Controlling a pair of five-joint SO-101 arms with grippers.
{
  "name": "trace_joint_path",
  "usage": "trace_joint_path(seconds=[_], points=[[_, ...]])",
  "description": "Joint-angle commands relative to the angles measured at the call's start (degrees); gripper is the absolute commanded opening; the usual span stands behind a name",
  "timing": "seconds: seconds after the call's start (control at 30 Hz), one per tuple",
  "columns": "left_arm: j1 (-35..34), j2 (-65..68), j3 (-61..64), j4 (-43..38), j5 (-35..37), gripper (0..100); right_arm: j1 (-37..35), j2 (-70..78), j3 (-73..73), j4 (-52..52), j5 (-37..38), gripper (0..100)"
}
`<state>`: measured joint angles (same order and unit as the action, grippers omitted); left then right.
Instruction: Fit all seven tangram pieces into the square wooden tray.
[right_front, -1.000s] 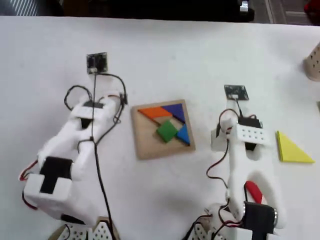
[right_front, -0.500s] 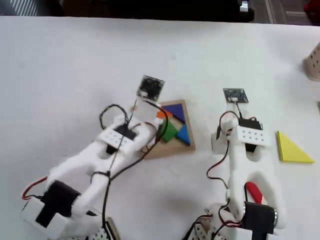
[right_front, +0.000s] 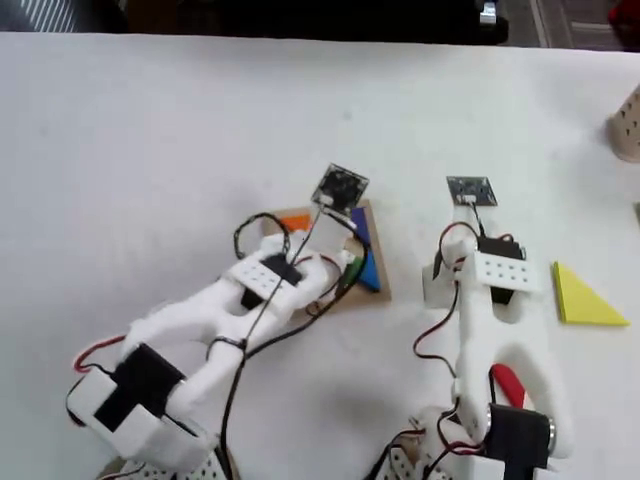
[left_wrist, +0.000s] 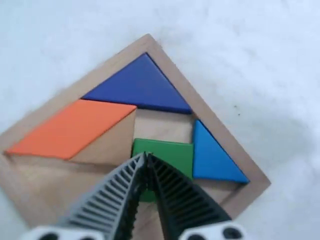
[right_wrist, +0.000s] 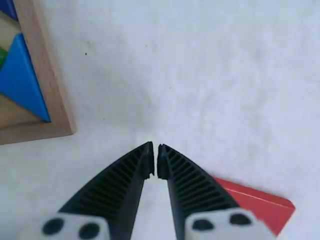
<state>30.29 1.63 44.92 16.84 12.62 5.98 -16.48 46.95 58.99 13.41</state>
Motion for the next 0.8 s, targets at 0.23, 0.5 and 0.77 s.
trace_joint_path(seconds=[0.23, 0.5, 0.77], points=[[-2.42, -0.48, -2.64, -3.6, -1.32, 2, 0.31, -2.42, -0.09, -1.8, 0.79, 1.8], [-2.68, -0.84, -2.64, 0.44, -1.76, 2, 0.31, -2.42, 0.0, -1.89, 0.79, 1.8], [-2.86, -16.04, 4.4, 11.96, -5.27, 2, -0.13, -2.42, 0.62, -2.59, 0.79, 1.8]])
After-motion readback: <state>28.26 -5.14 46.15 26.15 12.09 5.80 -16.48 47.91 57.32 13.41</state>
